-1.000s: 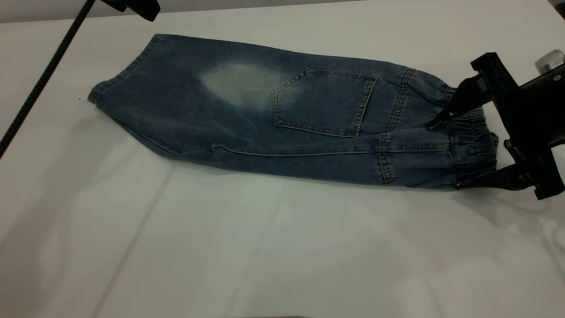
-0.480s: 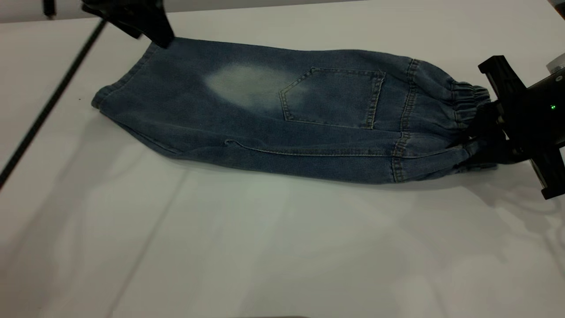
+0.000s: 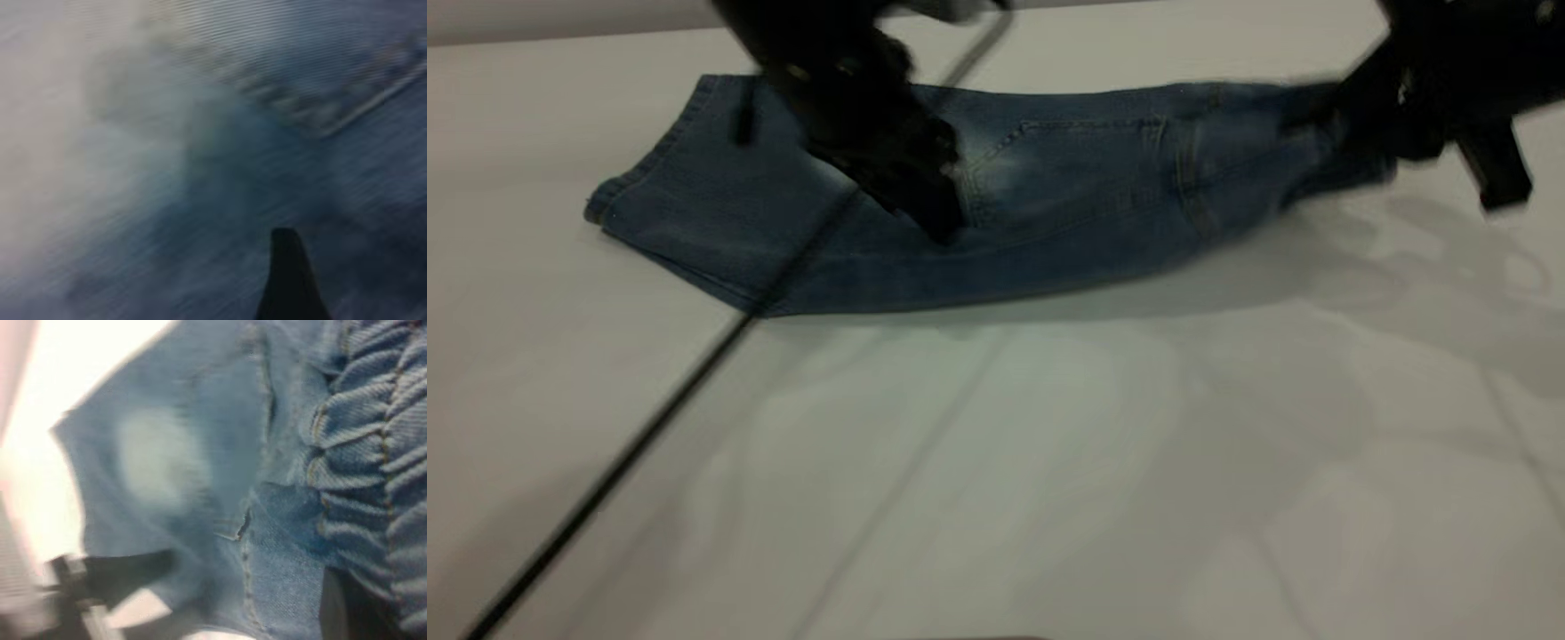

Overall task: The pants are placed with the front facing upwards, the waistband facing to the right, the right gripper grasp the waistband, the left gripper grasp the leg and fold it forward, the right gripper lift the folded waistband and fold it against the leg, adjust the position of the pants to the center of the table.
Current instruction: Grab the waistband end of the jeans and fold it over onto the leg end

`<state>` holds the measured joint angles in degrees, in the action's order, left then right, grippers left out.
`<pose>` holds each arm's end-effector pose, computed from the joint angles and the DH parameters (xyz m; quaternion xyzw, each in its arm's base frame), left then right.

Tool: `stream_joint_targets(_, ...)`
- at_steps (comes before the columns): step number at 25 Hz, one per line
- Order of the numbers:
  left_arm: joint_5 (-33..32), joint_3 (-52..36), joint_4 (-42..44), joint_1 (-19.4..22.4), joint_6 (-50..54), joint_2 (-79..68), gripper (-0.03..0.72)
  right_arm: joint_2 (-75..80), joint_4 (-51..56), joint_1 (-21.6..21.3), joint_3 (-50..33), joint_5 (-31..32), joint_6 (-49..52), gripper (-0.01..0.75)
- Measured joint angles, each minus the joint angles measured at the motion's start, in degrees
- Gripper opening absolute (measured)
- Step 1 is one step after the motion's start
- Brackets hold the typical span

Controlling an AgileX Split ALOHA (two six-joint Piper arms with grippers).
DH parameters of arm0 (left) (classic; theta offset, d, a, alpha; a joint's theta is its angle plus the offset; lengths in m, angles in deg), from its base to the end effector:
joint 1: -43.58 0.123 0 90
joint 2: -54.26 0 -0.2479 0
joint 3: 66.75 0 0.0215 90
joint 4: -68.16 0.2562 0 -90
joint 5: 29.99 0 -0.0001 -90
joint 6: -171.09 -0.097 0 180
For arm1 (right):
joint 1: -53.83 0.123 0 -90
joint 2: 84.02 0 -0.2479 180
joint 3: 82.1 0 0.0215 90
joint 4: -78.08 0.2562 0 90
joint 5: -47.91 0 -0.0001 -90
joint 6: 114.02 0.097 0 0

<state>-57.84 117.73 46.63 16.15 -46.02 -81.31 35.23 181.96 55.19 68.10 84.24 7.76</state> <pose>0.3661 -0.2088 0.0562 0.3919 0.8948 -0.1004 0.1887 0.3219 0.0635 0.0708 0.2629 0.8601 0.3974 0.1822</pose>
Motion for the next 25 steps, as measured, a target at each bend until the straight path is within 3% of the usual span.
stream_joint_targets(11, 7.1, 0.0, -0.9, -12.7, -0.1, -2.9, 0.44, -8.4, -2.0, 0.0, 0.2, 9.4, -9.7, 0.055)
stream_joint_targets(16, 7.2, -0.1, -0.7, -13.1, 0.0, -1.4, 0.44, -9.7, -5.5, -0.1, 0.2, 10.0, -10.9, 0.053)
stream_joint_targets(25, -3.0, -0.1, 4.8, -11.9, -0.1, 10.5, 0.44, -10.9, -7.1, -0.2, 0.2, 7.3, -11.8, 0.05)
